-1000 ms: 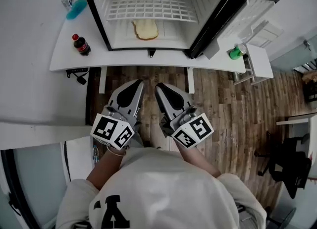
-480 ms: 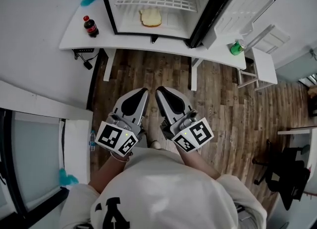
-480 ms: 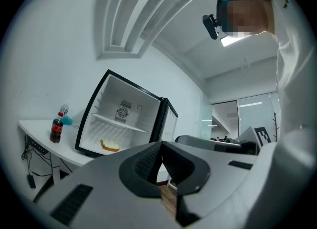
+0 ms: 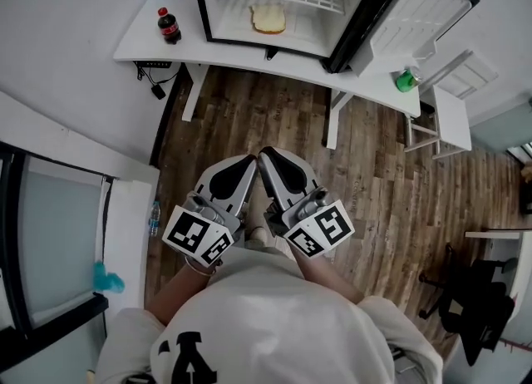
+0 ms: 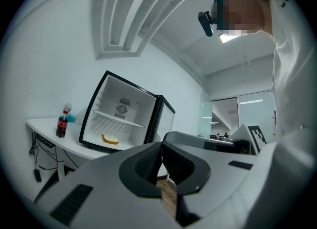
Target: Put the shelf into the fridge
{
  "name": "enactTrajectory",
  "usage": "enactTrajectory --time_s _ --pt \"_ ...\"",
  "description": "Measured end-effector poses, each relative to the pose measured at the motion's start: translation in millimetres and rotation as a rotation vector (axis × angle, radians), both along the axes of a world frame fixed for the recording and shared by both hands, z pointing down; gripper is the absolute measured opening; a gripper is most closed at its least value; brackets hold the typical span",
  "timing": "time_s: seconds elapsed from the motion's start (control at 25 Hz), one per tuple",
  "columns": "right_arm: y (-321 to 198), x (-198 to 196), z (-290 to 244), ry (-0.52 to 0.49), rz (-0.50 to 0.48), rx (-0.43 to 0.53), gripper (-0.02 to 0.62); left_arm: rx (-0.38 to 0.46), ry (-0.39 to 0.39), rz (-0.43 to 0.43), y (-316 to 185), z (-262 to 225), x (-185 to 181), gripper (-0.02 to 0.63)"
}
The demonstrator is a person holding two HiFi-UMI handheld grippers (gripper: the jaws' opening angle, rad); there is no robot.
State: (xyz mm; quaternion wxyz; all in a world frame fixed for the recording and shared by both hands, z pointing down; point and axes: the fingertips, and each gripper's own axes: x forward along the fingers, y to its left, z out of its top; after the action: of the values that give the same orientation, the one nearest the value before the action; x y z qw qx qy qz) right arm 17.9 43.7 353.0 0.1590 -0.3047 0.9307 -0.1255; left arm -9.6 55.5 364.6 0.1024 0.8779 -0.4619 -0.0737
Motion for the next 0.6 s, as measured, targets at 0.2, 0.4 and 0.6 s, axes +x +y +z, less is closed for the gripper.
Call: enactTrajectory --time_s 0.2,0.4,0.6 --pt "20 -2 -9 0.020 0.001 0.043 0.043 0.030 -0.009 0.006 14 -11 -6 0.006" --pt "41 1 -6 0.016 0.024 0.025 0.043 0.043 -0.004 0.011 36 -14 -10 0.006" --pt "84 -15 -8 0.020 0.032 0.030 0.043 0.052 0.008 0.043 85 -19 -22 0.006"
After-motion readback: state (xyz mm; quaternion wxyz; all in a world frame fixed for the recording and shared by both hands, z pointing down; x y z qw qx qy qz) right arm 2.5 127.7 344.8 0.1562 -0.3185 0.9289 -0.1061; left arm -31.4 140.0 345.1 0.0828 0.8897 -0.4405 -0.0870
